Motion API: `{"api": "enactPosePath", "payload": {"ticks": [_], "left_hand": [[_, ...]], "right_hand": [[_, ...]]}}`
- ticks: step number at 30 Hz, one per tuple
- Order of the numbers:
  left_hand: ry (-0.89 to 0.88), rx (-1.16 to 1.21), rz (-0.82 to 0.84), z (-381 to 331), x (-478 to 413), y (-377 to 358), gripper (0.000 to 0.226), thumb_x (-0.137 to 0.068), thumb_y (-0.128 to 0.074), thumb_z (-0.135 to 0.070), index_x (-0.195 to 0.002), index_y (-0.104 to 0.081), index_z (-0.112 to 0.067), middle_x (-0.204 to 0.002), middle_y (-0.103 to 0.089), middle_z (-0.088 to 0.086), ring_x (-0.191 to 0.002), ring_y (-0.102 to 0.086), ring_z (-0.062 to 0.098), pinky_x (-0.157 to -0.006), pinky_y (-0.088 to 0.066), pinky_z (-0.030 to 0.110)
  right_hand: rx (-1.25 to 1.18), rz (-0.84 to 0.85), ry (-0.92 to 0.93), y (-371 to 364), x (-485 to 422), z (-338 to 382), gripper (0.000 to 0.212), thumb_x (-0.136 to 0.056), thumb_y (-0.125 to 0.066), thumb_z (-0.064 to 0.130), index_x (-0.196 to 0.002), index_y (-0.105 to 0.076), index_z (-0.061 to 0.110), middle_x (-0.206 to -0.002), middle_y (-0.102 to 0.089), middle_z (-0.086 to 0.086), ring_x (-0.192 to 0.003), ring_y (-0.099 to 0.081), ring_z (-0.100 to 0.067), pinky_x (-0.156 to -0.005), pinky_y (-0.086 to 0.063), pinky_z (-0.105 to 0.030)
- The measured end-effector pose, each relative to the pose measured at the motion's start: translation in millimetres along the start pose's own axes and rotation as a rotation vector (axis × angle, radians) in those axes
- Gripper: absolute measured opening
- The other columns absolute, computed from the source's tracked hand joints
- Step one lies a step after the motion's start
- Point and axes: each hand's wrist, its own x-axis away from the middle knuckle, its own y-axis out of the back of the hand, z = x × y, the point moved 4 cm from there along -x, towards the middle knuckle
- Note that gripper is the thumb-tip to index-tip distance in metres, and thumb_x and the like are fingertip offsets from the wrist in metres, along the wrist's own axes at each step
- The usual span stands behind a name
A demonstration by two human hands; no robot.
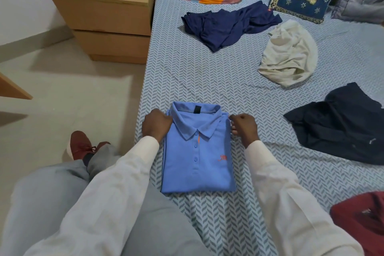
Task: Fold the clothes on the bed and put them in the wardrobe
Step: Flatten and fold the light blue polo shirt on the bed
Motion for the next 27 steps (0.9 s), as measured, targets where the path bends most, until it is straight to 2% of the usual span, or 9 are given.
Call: {"api": "enactPosePath", "payload": {"ticks": [3, 5, 8, 10, 14, 17, 21, 23, 27], "left_hand": [[-0.015, 0.051, 0.016, 7.4, 7.6, -1.1, 0.034, -0.079, -0.059, -0.034, -0.056, -0.054, -0.01, -0.066, -0.062, 0.016, -0.071, -0.061, 0.037, -0.056, -0.042, 0.033], [-0.04, 0.072, -0.015, 6.6, 11.4, 1.7, 0.037, -0.077, -0.065, -0.032, -0.05, -0.045, -0.015, -0.052, -0.051, 0.005, -0.06, -0.056, 0.032, -0.049, -0.033, 0.03], [-0.052, 0.057, 0.015, 7.4, 12.9, 0.0, 0.042, -0.075, -0.074, -0.031, -0.05, -0.044, -0.016, -0.053, -0.051, 0.004, -0.057, -0.055, 0.027, -0.052, -0.038, 0.031], [-0.011, 0.107, 0.018, 11.9, 9.5, -0.9, 0.04, -0.076, -0.076, -0.028, -0.051, -0.048, -0.016, -0.061, -0.06, 0.006, -0.067, -0.061, 0.028, -0.063, -0.048, 0.034], [0.056, 0.209, -0.013, 17.7, 8.1, -0.5, 0.034, -0.077, -0.077, -0.025, -0.055, -0.053, -0.016, -0.067, -0.065, 0.005, -0.077, -0.065, 0.03, -0.072, -0.052, 0.035], [0.087, 0.263, -0.019, 18.9, 13.2, 1.2, 0.028, -0.078, -0.076, -0.027, -0.061, -0.06, -0.012, -0.07, -0.067, 0.007, -0.076, -0.066, 0.03, -0.074, -0.054, 0.036], [0.135, 0.342, 0.211, 36.7, 24.0, -3.1, 0.034, -0.073, -0.079, -0.028, -0.06, -0.058, -0.005, -0.066, -0.067, 0.02, -0.059, -0.066, 0.032, -0.062, -0.059, 0.043], [0.156, 0.358, 0.333, 47.4, 34.3, -6.8, 0.035, -0.075, -0.081, -0.02, -0.061, -0.051, -0.008, -0.061, -0.06, 0.018, -0.048, -0.056, 0.025, -0.052, -0.05, 0.037], [0.121, 0.207, 0.335, 57.6, 50.8, -7.9, 0.033, -0.07, -0.082, -0.019, -0.06, -0.052, -0.01, -0.069, -0.069, 0.022, -0.061, -0.068, 0.035, -0.065, -0.06, 0.05]], "right_hand": [[0.058, 0.015, 0.005, -4.2, -1.2, -6.3, 0.022, -0.06, -0.068, 0.035, -0.053, -0.051, 0.022, -0.057, -0.054, -0.004, -0.058, -0.056, -0.021, -0.057, -0.055, -0.047], [0.095, 0.025, 0.037, -9.1, -0.7, -7.5, 0.019, -0.063, -0.068, 0.033, -0.059, -0.054, 0.021, -0.057, -0.053, -0.002, -0.059, -0.053, -0.021, -0.057, -0.051, -0.043], [0.102, -0.008, 0.089, -12.2, 7.4, 1.4, 0.02, -0.076, -0.069, 0.026, -0.065, -0.056, 0.014, -0.058, -0.054, -0.001, -0.058, -0.049, -0.02, -0.059, -0.041, -0.033], [0.101, -0.042, 0.111, -13.4, 6.8, 3.3, 0.015, -0.08, -0.069, 0.025, -0.072, -0.061, 0.016, -0.067, -0.061, 0.0, -0.064, -0.054, -0.018, -0.063, -0.039, -0.028], [0.157, -0.061, 0.094, -15.7, 6.9, 4.2, 0.015, -0.083, -0.069, 0.028, -0.078, -0.063, 0.016, -0.076, -0.064, 0.0, -0.07, -0.055, -0.016, -0.066, -0.038, -0.027], [0.043, -0.017, 0.056, -11.8, 9.4, 0.8, 0.02, -0.074, -0.07, 0.035, -0.073, -0.061, 0.016, -0.069, -0.062, -0.005, -0.058, -0.055, -0.021, -0.056, -0.043, -0.03], [-0.043, 0.161, -0.024, 1.2, 25.4, -19.5, 0.029, -0.075, -0.075, 0.03, -0.074, -0.05, 0.014, -0.064, -0.053, -0.009, -0.05, -0.047, -0.017, -0.043, -0.036, -0.026], [-0.004, 0.262, -0.047, 4.7, 36.8, -38.7, 0.033, -0.08, -0.076, 0.022, -0.071, -0.045, 0.015, -0.056, -0.044, -0.006, -0.044, -0.039, -0.015, -0.04, -0.03, -0.024], [0.08, 0.271, 0.025, 6.2, 50.3, -64.3, 0.039, -0.081, -0.073, 0.01, -0.061, -0.04, 0.017, -0.052, -0.037, -0.005, -0.046, -0.037, -0.014, -0.04, -0.029, -0.02]]}}
